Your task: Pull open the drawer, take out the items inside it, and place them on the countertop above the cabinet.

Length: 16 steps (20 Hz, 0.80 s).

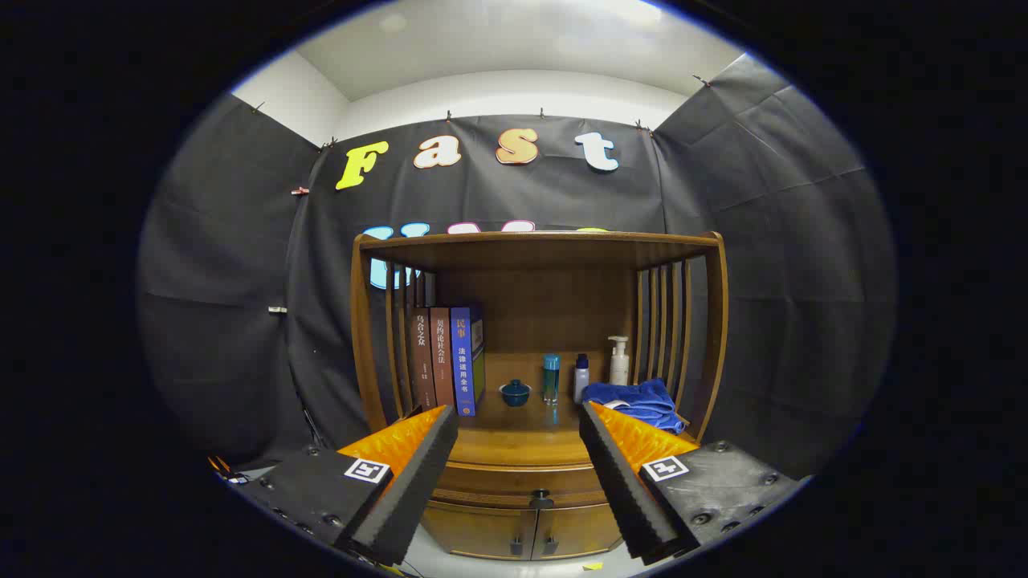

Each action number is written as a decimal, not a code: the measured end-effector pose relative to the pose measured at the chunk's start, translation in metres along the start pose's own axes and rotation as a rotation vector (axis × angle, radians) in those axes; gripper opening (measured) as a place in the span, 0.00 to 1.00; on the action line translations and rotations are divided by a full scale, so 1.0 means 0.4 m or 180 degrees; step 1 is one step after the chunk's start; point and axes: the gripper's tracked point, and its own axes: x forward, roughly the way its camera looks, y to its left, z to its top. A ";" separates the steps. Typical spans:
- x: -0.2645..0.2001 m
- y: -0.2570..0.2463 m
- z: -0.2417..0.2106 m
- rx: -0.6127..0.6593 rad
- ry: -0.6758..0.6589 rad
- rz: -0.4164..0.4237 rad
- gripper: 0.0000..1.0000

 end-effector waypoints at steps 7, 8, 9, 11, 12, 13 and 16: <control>0.001 -0.009 -0.003 -0.0013 0.0000 -0.0033 0.98; 0.001 -0.008 -0.003 -0.0017 -0.0001 -0.0035 0.98; 0.004 -0.006 -0.004 -0.0026 0.0000 -0.0035 0.98; 0.004 -0.006 -0.006 -0.0055 0.0011 -0.0041 0.98; 0.002 -0.005 -0.007 -0.0064 0.0010 -0.0038 0.98; 0.003 -0.006 -0.004 -0.0064 0.0002 -0.0037 0.98; 0.003 -0.009 0.000 -0.0049 -0.0016 -0.0046 0.98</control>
